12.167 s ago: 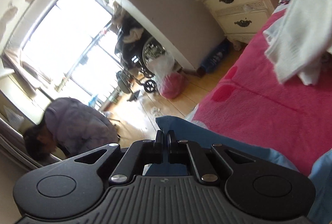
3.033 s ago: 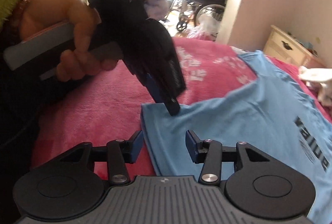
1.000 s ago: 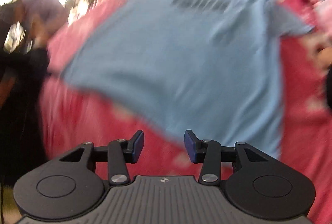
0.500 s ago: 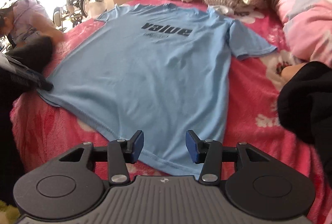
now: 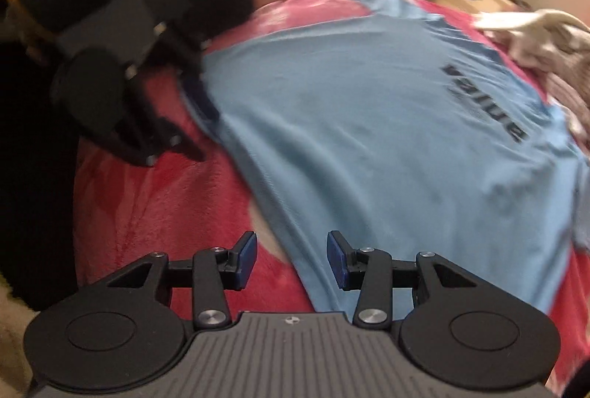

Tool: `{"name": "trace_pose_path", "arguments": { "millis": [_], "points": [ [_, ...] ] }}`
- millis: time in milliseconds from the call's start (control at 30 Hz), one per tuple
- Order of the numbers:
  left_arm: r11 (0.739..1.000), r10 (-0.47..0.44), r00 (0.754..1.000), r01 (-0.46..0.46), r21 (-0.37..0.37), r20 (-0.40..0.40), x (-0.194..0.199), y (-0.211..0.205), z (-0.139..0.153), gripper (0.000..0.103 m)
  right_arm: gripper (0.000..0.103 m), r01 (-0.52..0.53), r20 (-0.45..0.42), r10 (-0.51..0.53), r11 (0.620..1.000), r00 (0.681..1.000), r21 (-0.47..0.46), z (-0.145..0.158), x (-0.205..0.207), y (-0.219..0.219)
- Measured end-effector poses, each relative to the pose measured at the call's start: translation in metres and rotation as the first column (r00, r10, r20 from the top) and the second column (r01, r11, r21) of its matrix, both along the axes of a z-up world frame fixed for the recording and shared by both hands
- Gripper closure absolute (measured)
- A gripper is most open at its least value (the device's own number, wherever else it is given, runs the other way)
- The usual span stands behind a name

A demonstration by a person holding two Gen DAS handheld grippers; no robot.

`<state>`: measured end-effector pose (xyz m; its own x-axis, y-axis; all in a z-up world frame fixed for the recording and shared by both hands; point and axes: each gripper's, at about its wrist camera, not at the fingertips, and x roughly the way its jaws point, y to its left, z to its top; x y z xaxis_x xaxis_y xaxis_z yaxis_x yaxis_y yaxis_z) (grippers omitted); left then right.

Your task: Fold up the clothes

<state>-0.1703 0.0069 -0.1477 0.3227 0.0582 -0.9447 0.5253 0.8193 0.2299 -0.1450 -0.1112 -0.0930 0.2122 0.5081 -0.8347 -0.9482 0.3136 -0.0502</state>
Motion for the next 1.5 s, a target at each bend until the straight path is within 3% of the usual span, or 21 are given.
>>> {"name": "trace_pose_path", "arguments": {
  "millis": [167, 267, 300, 400, 500, 567, 633, 767, 900, 967, 1000, 1033, 1167, 1267, 1300, 1367, 1433, 1500],
  "points": [
    [0.996, -0.085, 0.996, 0.084, 0.041, 0.025, 0.006, -0.006, -0.011, 0.076, 0.059, -0.049, -0.006, 0.049, 0.998, 0.999, -0.050, -0.022, 0.007, 0.012],
    [0.989, -0.136, 0.991, 0.134, 0.061, 0.020, 0.006, -0.008, -0.019, 0.084, 0.070, -0.012, -0.035, 0.011, 0.999, 0.999, -0.036, -0.026, 0.016, 0.010],
    [0.989, -0.140, 0.990, 0.139, 0.058, 0.024, 0.007, -0.008, -0.017, 0.089, 0.078, 0.009, -0.049, -0.010, 1.000, 0.999, -0.029, -0.025, 0.019, 0.009],
    [0.991, -0.129, 0.991, 0.128, 0.031, 0.031, 0.012, -0.002, -0.010, 0.099, 0.088, 0.082, -0.111, -0.083, 0.997, 0.990, -0.009, -0.022, 0.036, 0.004],
    [0.991, -0.132, 0.991, 0.132, 0.009, 0.021, 0.016, 0.002, -0.005, 0.101, 0.094, 0.092, -0.129, -0.092, 0.996, 0.987, -0.007, -0.021, 0.041, 0.003],
    [0.979, -0.200, 0.980, 0.199, 0.031, 0.019, 0.007, 0.000, -0.002, 0.102, 0.099, 0.067, -0.139, -0.069, 0.998, 0.988, -0.017, -0.016, 0.040, 0.003],
    [0.951, -0.303, 0.953, 0.301, 0.078, 0.023, 0.000, -0.004, 0.001, 0.102, 0.099, 0.042, -0.164, -0.044, 0.999, 0.986, -0.019, -0.012, 0.042, 0.001],
    [0.903, -0.412, 0.911, 0.409, 0.131, -0.005, -0.008, -0.005, -0.004, 0.102, 0.099, -0.012, -0.206, 0.007, 1.000, 0.979, -0.024, -0.011, 0.043, 0.000],
    [0.905, -0.402, 0.915, 0.403, 0.134, -0.036, -0.003, -0.006, -0.007, 0.099, 0.093, -0.011, -0.225, 0.001, 0.999, 0.974, -0.044, -0.020, 0.042, 0.000],
    [0.912, -0.392, 0.919, 0.395, 0.115, -0.046, -0.006, -0.006, 0.000, 0.093, 0.072, -0.010, -0.243, 0.002, 0.999, 0.970, -0.030, -0.013, 0.041, -0.005],
    [0.916, -0.386, 0.921, 0.390, 0.097, -0.057, -0.007, -0.006, 0.004, 0.085, 0.070, -0.008, -0.248, 0.002, 1.000, 0.969, -0.021, -0.009, 0.041, -0.008],
    [0.926, -0.367, 0.926, 0.372, 0.055, -0.084, -0.009, -0.004, 0.011, 0.080, 0.070, -0.005, -0.254, 0.002, 1.000, 0.967, -0.012, -0.005, 0.041, -0.012],
    [0.969, -0.246, 0.957, 0.239, -0.062, -0.151, -0.005, 0.010, 0.029, 0.078, 0.071, 0.069, -0.264, -0.057, 0.997, 0.963, 0.038, 0.008, 0.048, -0.022],
    [0.995, 0.007, 0.992, -0.020, -0.102, -0.123, 0.017, 0.033, 0.032, 0.078, 0.070, 0.215, -0.258, -0.203, 0.976, 0.945, 0.021, 0.002, 0.064, -0.030],
    [0.983, 0.112, 0.986, -0.129, -0.132, -0.124, 0.025, 0.043, 0.031, 0.078, 0.070, 0.256, -0.249, -0.250, 0.967, 0.936, -0.010, -0.003, 0.066, -0.032],
    [0.924, 0.297, 0.936, -0.332, -0.193, -0.187, 0.037, 0.065, 0.023, 0.076, 0.070, 0.291, -0.253, -0.308, 0.951, 0.917, -0.104, -0.016, 0.064, -0.039],
    [0.873, 0.380, 0.881, -0.442, -0.207, -0.280, 0.044, 0.079, 0.012, 0.075, 0.070, 0.297, -0.299, -0.315, 0.949, 0.901, -0.105, -0.014, 0.057, -0.051],
    [0.874, 0.383, 0.885, -0.440, -0.206, -0.266, 0.052, 0.077, 0.017, 0.075, 0.070, 0.311, -0.352, -0.327, 0.945, 0.877, -0.102, -0.008, 0.058, -0.063]
  ]
}}
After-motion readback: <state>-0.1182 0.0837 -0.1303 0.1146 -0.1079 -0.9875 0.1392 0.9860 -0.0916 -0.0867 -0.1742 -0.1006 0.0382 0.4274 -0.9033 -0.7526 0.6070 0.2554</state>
